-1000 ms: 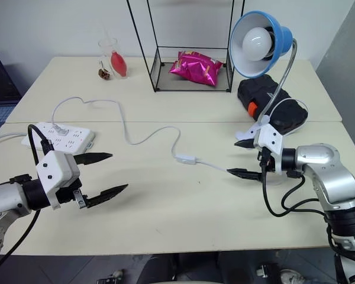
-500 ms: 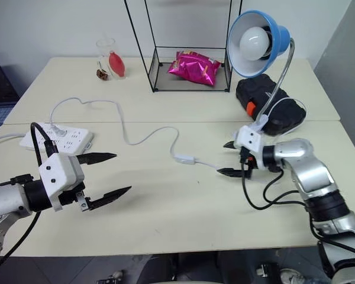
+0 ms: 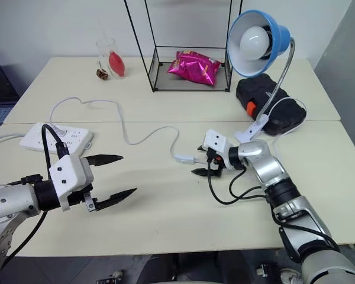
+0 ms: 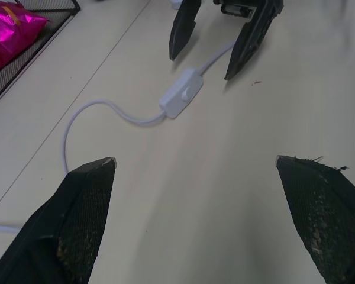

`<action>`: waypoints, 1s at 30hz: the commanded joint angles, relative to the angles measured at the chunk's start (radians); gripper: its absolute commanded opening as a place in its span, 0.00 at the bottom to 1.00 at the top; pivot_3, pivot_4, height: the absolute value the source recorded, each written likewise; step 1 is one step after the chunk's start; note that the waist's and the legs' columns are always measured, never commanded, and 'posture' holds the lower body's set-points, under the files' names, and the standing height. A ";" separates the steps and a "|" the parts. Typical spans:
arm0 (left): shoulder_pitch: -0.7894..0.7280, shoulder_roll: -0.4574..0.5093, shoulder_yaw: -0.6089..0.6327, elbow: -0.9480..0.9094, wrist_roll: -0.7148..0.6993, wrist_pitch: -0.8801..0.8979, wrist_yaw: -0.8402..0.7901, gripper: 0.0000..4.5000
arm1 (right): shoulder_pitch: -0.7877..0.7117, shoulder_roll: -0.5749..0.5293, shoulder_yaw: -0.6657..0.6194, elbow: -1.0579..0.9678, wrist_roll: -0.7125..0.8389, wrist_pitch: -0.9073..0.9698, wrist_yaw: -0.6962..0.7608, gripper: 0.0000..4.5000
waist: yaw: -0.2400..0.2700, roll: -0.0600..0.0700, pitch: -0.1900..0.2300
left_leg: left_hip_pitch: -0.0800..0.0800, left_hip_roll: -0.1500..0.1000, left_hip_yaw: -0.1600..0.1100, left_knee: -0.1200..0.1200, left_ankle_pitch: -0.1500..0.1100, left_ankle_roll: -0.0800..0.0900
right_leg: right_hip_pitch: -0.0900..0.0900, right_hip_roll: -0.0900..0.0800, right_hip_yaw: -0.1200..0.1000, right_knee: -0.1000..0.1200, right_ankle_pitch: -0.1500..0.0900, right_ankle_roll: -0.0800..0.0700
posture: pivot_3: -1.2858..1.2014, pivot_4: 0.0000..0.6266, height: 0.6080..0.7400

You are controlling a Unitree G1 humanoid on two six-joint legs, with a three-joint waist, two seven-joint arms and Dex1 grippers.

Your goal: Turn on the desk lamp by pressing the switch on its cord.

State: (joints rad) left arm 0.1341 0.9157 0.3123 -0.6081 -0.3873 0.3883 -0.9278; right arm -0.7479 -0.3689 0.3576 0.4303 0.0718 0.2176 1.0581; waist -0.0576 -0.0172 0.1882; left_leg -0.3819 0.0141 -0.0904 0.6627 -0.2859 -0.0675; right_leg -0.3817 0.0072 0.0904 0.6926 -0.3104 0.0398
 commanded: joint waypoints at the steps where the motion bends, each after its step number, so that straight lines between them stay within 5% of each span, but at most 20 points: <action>1: 0.001 0.009 0.015 -0.017 0.004 0.004 0.008 1.00 | -0.041 0.031 -0.014 0.060 -0.014 -0.054 -0.004 1.00 | 0.000 0.000 0.000 | 0.000 0.000 0.000 0.000 0.000 0.000 | 0.000 0.000 0.000 0.000 0.000 0.000 | 0.52 0.24 1.00; 4: 0.013 0.006 0.022 -0.028 0.002 0.010 0.010 1.00 | -0.053 0.045 -0.017 0.094 -0.021 -0.068 0.002 1.00 | -0.001 0.000 0.000 | 0.000 0.000 0.001 0.000 0.000 0.000 | -0.001 0.000 0.001 0.001 0.000 0.000 | 0.52 0.24 1.00; 7: 0.021 0.005 0.028 -0.034 0.001 0.013 0.012 1.00 | -0.067 0.063 -0.015 0.124 -0.029 -0.082 -0.002 0.89 | -0.002 0.000 0.000 | 0.000 0.000 0.002 0.000 0.000 0.000 | -0.002 0.000 0.002 0.003 0.000 0.000 | 0.52 0.24 1.00; 22: -0.009 0.000 0.013 -0.017 -0.001 0.015 0.032 1.00 | -0.038 0.055 -0.014 0.068 -0.046 -0.089 0.029 0.09 | -0.003 0.000 0.000 | 0.000 0.000 0.004 0.000 0.000 0.000 | -0.004 0.001 0.005 0.005 0.000 0.000 | 0.52 0.24 1.00; 30: -0.147 -0.004 -0.080 -0.028 -0.049 0.081 0.040 1.00 | 0.060 -0.042 -0.017 -0.333 0.025 0.110 0.105 0.08 | 0.001 0.000 0.000 | -0.001 0.000 0.003 0.000 0.000 0.000 | -0.004 0.001 0.004 0.004 0.000 0.000 | 0.52 0.24 1.00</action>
State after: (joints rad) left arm 0.0248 0.9137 0.2512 -0.6152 -0.4137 0.4539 -0.8957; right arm -0.6938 -0.3994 0.3545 0.2278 0.0587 0.2747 1.1353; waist -0.0567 -0.0170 0.1882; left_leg -0.3834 0.0142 -0.0872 0.6628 -0.2859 -0.0675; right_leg -0.3861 0.0080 0.0947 0.6969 -0.3105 0.0398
